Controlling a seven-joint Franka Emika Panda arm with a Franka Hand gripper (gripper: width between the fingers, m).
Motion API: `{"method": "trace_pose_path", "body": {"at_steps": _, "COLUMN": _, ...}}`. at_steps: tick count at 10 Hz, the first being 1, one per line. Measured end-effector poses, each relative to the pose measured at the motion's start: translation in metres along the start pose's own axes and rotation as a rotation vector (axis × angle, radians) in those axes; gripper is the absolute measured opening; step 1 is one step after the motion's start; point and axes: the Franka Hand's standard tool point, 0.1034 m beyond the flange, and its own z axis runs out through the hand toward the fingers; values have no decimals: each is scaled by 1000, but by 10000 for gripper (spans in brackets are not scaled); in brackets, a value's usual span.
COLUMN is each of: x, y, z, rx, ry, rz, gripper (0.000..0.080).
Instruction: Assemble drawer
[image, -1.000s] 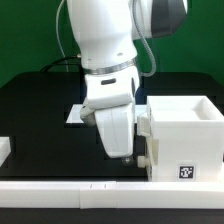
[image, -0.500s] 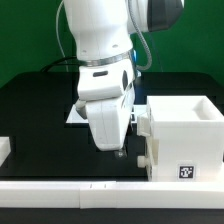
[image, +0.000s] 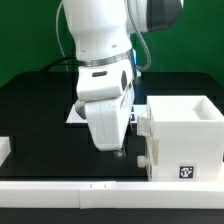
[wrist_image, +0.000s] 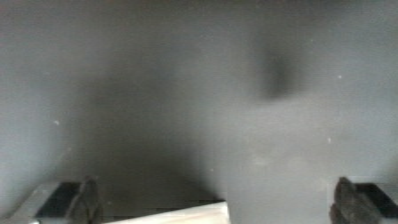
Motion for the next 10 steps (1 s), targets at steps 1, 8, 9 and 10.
{"method": "trace_pose_path", "body": {"at_steps": 1, "x": -11, "y": -8, "z": -8, "rx": -20, "ry": -12, "rz": 37, "gripper": 649}}
{"method": "trace_pose_path", "body": {"at_steps": 8, "x": -13, "y": -66, "z": -23, "rx": -47, "ry": -48, "rz": 232, "gripper": 649}}
{"method": "trace_pose_path", "body": {"at_steps": 9, "x": -11, "y": -67, "z": -22, "rx": -46, "ry": -48, "rz": 234, "gripper": 649}}
{"method": "trace_pose_path", "body": {"at_steps": 10, "x": 2, "y": -80, "z": -25, "rx": -43, "ry": -50, "rz": 313, "gripper": 649}}
